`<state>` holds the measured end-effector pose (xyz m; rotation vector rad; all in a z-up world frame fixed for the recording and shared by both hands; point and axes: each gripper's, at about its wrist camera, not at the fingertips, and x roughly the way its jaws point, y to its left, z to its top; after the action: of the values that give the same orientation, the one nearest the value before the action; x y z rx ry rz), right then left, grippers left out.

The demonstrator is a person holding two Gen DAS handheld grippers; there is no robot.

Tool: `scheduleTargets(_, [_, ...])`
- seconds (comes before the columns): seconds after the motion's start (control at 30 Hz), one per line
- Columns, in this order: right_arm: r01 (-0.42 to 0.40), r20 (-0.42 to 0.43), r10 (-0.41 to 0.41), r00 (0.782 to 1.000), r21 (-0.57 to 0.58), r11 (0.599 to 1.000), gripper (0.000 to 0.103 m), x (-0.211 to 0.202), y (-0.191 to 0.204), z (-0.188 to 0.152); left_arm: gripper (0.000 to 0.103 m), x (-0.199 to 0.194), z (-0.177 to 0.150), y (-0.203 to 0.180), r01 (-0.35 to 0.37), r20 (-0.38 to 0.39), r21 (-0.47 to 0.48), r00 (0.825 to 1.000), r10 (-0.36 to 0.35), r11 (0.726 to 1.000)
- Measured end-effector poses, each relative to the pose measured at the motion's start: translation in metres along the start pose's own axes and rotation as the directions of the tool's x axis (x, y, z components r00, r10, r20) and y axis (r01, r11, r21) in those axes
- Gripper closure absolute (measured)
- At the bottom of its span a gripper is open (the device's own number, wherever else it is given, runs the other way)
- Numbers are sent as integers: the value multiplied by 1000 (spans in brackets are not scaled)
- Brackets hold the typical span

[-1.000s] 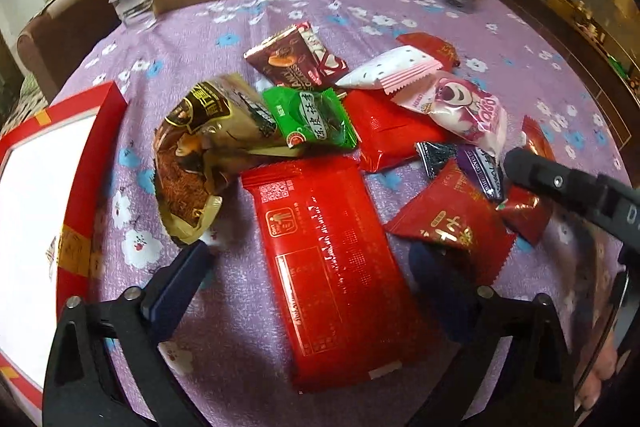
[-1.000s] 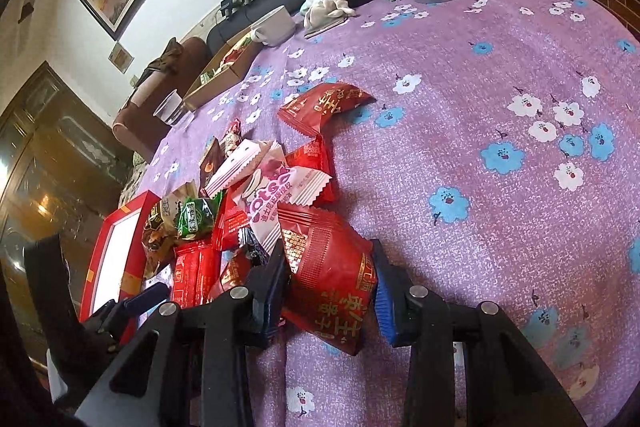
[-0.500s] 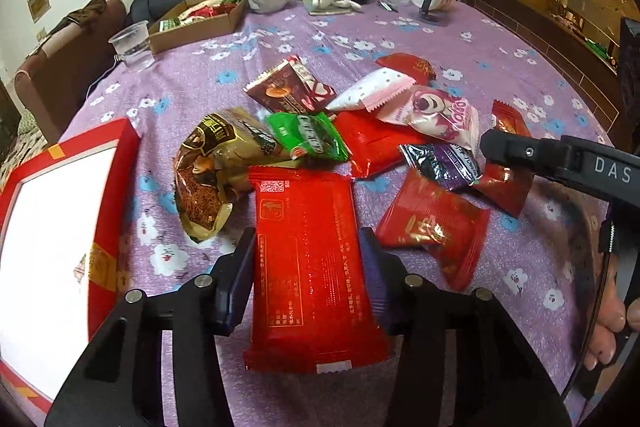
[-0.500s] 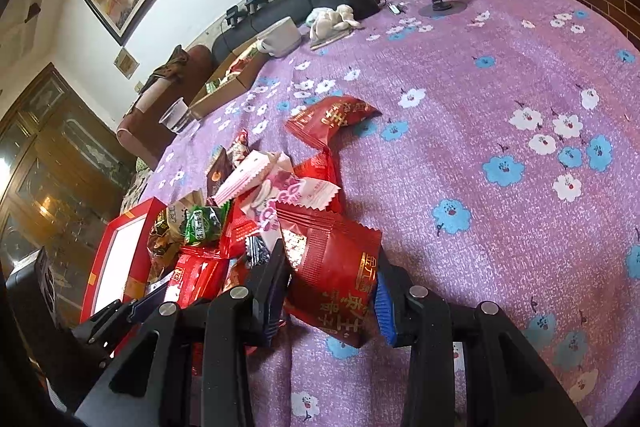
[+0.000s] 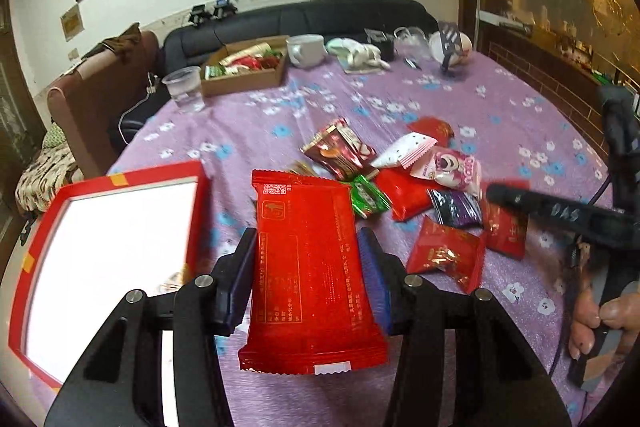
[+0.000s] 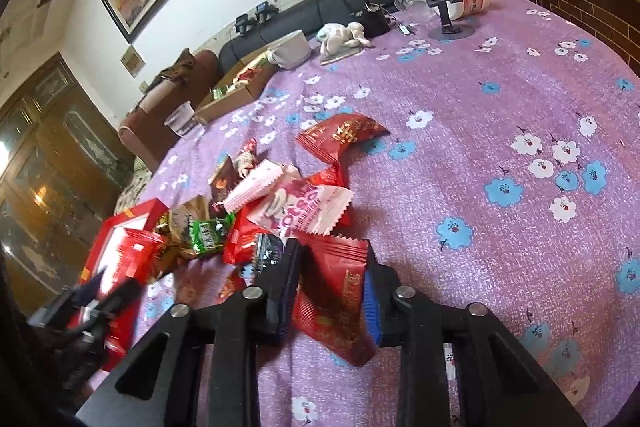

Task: Organize snacks
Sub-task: 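Carry both snacks into the white red-rimmed tray and open both grippers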

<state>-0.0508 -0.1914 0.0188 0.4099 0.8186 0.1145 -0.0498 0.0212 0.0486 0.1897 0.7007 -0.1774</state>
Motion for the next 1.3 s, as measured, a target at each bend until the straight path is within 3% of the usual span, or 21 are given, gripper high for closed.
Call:
scheduleTargets(0.13, [41,-45,-40,998,5,999,77,10,-5,-3,55,-6,-1,6,-8,19,-9,1000,8,1000])
scheduleTargets(0.5, [115,-28,-119,993,-119,986,64,13,16,-11,55,-12,-5,16,-10,39,-26,999,11,1000])
scheduleTargets(0.57, [138,-25,-143,989,-134,981,67,13,18,-12,55,-14,-7,20,-6,39,-34,999,7,999])
scheduleTargets(0.6, [156,-20,-160,987,-139,978,80,12,19,-13,55,-14,-8,22,-4,38,-37,999,5,999])
scheduleTargets(0.63, [163,-20,-167,986,-136,977,85,11,18,-13,55,-16,-9,26,-1,39,-44,999,3,999])
scheduleTargets(0.87, [94,-17,-95,995,-53,994,97,-7,8,-17,55,-19,-16,56,-1,36,-79,999,4,997])
scheduleTargets(1.17, [-50,-48,50,998,-1,999,100,-25,22,-19,55,-22,-35,105,-30,14,-163,999,33,986])
scheduleTargets(1.3, [-131,-70,130,989,-19,991,100,-29,48,-19,55,-29,-41,124,-51,21,-183,998,56,982])
